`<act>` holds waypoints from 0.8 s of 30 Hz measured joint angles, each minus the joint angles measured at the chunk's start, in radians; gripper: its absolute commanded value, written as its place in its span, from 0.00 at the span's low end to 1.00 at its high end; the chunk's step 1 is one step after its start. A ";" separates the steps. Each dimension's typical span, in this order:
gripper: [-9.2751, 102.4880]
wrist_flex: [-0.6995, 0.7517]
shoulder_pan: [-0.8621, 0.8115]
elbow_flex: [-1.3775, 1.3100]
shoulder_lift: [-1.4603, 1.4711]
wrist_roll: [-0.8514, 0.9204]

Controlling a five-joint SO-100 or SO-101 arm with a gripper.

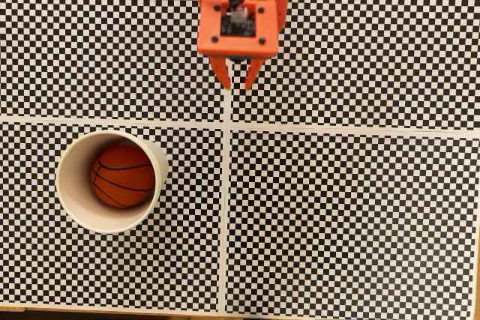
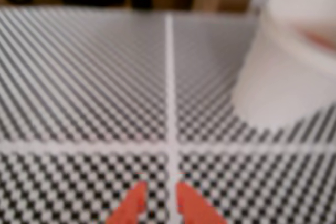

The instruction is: Grasp basketball and place into cup.

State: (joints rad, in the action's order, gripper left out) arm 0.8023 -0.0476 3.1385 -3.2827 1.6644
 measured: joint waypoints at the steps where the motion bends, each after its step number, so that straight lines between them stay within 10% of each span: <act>1: 0.08 0.031 0.003 0.000 0.000 -0.006; 24: 0.08 0.443 0.078 0.000 -0.003 0.000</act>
State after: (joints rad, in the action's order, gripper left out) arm 1.2456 0.0307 3.1385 -3.2858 1.6644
